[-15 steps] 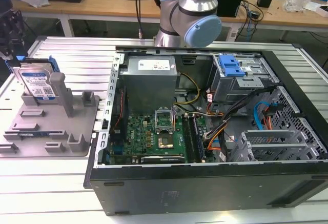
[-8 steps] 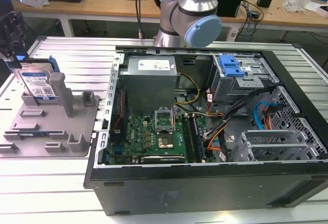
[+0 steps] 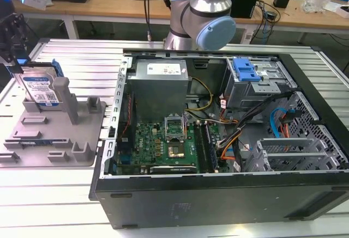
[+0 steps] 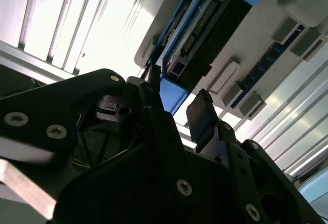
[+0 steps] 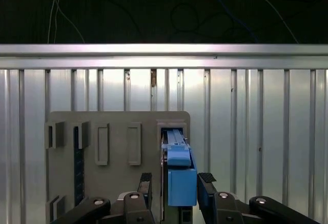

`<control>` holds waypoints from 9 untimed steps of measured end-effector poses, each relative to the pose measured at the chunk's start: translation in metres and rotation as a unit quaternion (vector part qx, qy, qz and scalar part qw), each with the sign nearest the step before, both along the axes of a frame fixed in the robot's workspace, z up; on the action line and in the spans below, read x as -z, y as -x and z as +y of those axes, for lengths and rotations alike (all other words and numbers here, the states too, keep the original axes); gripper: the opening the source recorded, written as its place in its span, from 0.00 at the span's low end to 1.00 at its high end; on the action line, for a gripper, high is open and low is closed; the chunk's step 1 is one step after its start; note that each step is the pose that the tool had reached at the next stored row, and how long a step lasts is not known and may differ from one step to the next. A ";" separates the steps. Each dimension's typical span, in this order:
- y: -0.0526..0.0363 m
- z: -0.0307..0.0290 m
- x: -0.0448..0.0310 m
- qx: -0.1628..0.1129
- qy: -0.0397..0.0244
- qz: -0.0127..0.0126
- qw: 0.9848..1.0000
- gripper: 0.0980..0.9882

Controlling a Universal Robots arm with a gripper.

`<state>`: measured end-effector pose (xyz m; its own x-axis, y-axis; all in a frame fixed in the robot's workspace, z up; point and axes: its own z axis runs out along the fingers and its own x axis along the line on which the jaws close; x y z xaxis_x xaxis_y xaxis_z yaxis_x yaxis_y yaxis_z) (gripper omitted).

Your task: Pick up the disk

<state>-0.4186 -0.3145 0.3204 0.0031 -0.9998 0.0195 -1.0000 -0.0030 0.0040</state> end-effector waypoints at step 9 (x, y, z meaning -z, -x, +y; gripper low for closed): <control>0.0007 0.0030 0.0053 0.000 0.000 0.000 1.000 0.43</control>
<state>-0.4193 -0.3114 0.3151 0.0031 -0.9998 0.0195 -1.0000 -0.0030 0.0040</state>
